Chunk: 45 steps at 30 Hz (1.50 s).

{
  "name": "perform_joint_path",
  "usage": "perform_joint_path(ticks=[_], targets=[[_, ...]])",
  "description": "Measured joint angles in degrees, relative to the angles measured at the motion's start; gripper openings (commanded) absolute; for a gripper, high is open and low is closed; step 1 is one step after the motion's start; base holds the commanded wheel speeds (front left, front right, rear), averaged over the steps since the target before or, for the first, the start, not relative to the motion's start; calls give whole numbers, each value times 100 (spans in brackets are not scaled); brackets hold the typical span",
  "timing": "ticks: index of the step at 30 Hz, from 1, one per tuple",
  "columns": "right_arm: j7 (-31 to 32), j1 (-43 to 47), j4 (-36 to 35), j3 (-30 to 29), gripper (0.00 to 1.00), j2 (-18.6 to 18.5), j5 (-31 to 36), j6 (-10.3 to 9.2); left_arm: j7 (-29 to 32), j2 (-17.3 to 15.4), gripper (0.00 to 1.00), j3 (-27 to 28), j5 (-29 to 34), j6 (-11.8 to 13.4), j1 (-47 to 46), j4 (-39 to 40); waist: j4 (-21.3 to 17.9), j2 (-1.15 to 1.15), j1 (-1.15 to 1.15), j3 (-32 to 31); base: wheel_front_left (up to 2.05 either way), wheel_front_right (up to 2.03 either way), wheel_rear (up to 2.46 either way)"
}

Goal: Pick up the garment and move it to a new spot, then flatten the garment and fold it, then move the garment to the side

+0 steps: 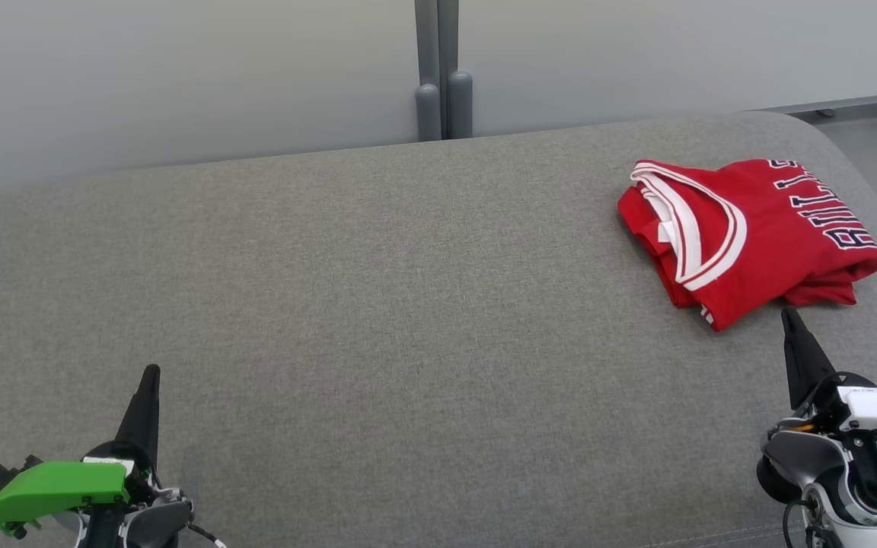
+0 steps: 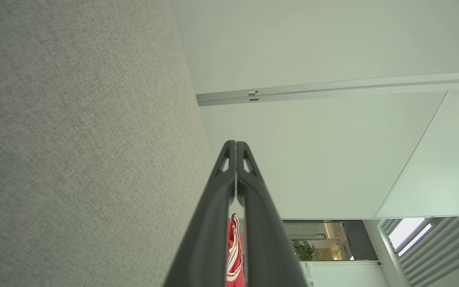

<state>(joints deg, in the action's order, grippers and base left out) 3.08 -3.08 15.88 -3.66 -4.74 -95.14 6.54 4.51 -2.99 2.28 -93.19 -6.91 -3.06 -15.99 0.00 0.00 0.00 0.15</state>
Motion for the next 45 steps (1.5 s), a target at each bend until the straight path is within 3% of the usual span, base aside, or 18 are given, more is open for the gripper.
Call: perform_joint_path(ticks=[45], targets=[[9, -3, 24, -27, 0, 11, 1, 2, 5, 1, 0, 18, 0, -11, -5, -14, 0, 0, 0, -1, 0, 0, 0]])
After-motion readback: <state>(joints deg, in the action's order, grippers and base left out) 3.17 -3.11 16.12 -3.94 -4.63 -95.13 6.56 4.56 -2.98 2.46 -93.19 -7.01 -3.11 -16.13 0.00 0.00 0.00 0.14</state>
